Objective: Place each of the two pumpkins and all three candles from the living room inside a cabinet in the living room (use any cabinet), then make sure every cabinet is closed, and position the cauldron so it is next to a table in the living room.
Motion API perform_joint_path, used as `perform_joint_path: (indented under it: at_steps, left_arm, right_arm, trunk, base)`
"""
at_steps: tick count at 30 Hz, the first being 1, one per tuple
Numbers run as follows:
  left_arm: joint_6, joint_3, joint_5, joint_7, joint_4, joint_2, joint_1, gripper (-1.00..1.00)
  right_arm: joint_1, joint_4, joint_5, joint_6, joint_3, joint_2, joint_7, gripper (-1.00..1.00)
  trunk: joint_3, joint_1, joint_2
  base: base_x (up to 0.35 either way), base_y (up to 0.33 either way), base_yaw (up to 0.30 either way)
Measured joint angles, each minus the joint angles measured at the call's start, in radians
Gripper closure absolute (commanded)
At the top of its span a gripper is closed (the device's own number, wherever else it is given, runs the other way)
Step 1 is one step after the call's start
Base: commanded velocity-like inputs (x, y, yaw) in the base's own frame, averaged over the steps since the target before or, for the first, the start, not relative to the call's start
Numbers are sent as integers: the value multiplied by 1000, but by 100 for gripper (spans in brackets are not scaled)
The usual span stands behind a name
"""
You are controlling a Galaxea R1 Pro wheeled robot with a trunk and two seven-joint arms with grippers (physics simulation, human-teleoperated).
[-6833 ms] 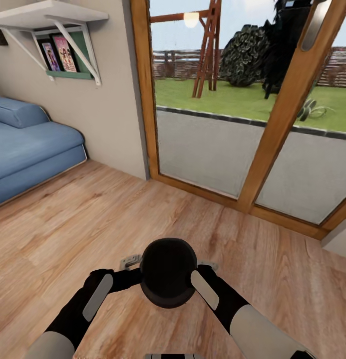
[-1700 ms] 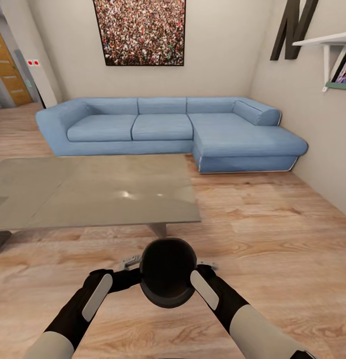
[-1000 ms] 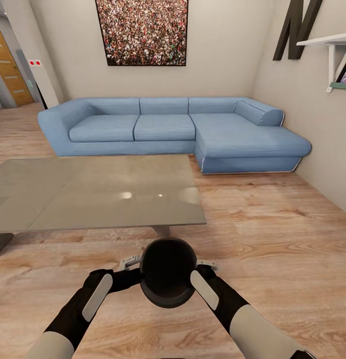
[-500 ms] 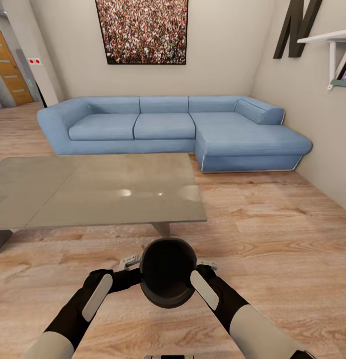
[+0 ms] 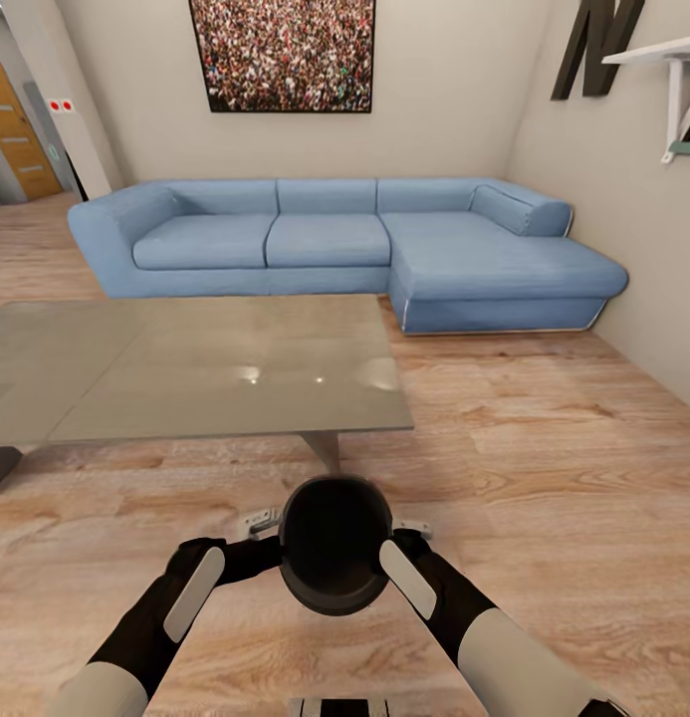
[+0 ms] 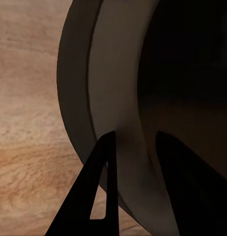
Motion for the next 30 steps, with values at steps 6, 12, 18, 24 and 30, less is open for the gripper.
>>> perform_joint_path:
  at_steps: [6,12,18,24,30]
  left_arm:
    - [0,-1,2,0,0,1,0,100]
    - [0,0,2,0,0,1,0,100]
    - [-1,0,4,0,0,1,0,100]
    - [-1,-1,7,0,-1,2,0,100]
    - [0,-1,5,0,0,2,0,100]
  right_arm:
    - [0,-1,0,-1,0,0,0,100]
    - [0,-2,1,0,0,0,-1,100]
    - [0,-3,2,1,0,0,-1,100]
    - [0,-4,2,2,0,0,-2,100]
    - [0,-2,2,1,0,0,-1,100]
  trunk:
    - [-23,3,-1]
    - [-31,4,-2]
    - [-31,4,-2]
    - [-31,3,-2]
    - [-31,3,-2]
  base:
    - [0,0,0]
    - [0,0,0]
    - [1,0,0]
    - [131,0,0]
    - [142,0,0]
